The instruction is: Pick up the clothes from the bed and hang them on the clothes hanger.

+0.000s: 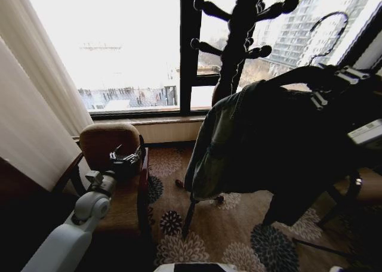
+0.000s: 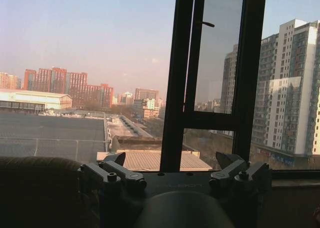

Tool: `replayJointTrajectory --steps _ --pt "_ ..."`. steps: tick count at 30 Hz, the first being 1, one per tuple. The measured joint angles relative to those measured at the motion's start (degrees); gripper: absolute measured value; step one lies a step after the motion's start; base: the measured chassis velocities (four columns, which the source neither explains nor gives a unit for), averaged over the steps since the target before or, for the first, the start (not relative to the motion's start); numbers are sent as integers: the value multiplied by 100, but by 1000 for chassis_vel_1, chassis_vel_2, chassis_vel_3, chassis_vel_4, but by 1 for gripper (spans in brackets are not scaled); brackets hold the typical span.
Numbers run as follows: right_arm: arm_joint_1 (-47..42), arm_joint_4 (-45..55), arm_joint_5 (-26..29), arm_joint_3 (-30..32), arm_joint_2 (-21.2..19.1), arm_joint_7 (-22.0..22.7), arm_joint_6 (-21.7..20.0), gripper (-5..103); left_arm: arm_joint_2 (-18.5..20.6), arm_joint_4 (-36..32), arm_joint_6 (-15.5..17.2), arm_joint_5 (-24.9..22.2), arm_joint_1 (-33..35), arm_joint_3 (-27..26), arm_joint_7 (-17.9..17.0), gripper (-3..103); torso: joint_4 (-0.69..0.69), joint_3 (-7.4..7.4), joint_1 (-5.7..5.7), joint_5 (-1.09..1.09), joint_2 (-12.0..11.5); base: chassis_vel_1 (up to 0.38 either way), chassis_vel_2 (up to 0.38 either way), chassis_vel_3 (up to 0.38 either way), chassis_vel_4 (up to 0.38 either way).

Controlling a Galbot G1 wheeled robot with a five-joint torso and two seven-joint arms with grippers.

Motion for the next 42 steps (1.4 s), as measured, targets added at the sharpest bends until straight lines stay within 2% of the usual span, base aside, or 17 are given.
replayJointTrajectory --steps 13,20,30,42 --pt "-178 -632 -167 -17 615 3 -12 28 0 0 0 0 0 0 0 100 2 0 0 0 0 0 0 0 0" --pt "-261 -821 -186 55 815 4 -13 28 0 0 0 0 0 0 0 100 2 1 1 0 0 0 0 0 0" --pt "-591 -1126 -272 287 1365 -20 -5 28 0 0 0 0 0 0 0 100 2 1 1 0 0 0 0 0 0" --pt "-1101 -1478 -302 766 1778 -34 -4 28 0 0 0 0 0 0 0 100 1 1 1 0 0 0 0 0 0"
